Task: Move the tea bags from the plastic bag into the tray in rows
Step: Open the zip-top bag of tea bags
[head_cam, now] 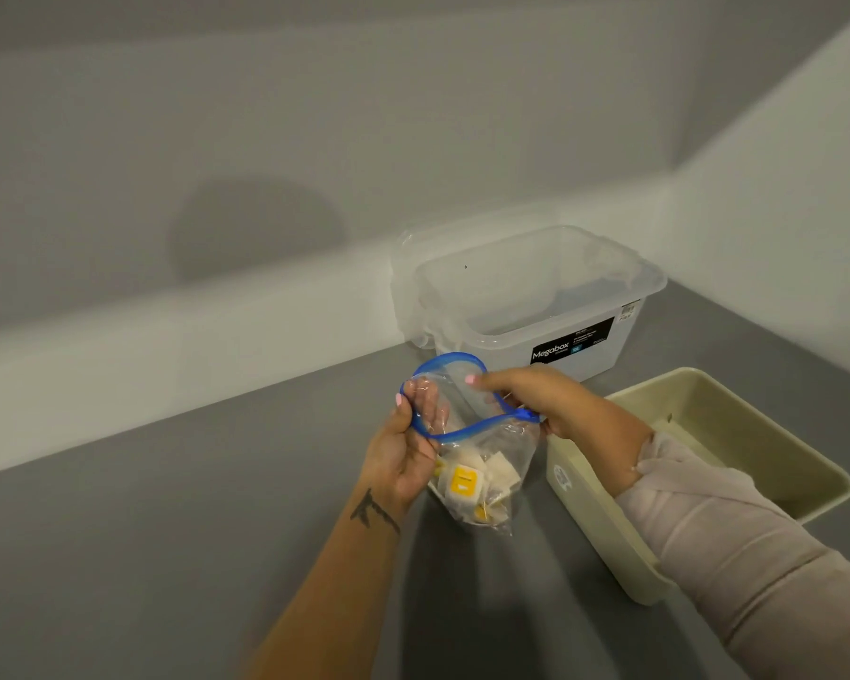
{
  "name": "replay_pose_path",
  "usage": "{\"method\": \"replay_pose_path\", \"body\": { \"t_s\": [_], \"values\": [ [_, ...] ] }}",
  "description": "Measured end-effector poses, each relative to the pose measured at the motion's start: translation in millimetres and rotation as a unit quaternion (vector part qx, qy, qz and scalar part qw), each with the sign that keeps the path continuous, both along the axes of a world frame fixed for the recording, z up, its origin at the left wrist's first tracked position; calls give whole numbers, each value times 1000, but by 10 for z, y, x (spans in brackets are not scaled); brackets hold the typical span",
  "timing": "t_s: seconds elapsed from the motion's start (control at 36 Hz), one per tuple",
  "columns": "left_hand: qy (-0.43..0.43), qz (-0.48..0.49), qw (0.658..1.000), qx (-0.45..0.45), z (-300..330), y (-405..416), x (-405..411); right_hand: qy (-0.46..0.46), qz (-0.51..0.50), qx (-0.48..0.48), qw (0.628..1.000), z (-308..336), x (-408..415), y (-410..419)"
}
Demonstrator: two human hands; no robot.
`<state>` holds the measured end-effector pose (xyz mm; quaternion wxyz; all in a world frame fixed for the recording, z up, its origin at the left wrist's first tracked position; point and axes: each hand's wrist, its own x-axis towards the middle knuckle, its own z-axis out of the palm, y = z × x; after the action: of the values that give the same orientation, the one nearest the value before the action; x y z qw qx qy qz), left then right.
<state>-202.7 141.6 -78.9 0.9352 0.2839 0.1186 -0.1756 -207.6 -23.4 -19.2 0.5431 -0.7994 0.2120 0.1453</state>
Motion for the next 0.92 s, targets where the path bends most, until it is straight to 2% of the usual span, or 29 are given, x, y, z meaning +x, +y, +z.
{"method": "replay_pose_path", "body": {
  "t_s": [0.06,0.11,0.25,0.33,0.42,0.5,0.56,0.64,0.69,0.81,0.86,0.89,0.92],
  "values": [
    [12,-8,1000,5,-17,18,-19,5,20,-56,998,-22,41,0],
    [32,-14,999,-1,-31,51,-41,10,19,-58,998,-36,59,-31],
    [52,-30,994,88,-94,139,-54,42,-33,96,994,-85,28,-105],
    [60,-45,984,161,-62,162,-70,65,-71,201,975,-142,17,-113],
    [101,-67,962,245,-25,184,-85,69,-97,284,951,-189,21,-116],
    [92,-78,932,343,48,207,-36,65,-96,306,945,-208,43,-121],
    [42,-49,902,428,130,213,35,64,-81,288,952,-193,48,-125],
    [-141,-11,807,573,319,247,135,52,-49,247,966,-153,51,-113],
    [-229,-81,750,615,430,253,179,42,-22,215,975,-131,50,-95],
    [-273,-231,664,657,506,170,252,29,35,147,988,-76,44,-56],
    [-270,-269,641,666,510,128,265,24,59,112,992,-35,39,-47],
    [-261,-282,642,664,500,119,265,20,72,93,993,-15,36,-43],
    [-248,-288,658,650,476,110,268,15,87,69,994,2,36,-39]
  ]
}}
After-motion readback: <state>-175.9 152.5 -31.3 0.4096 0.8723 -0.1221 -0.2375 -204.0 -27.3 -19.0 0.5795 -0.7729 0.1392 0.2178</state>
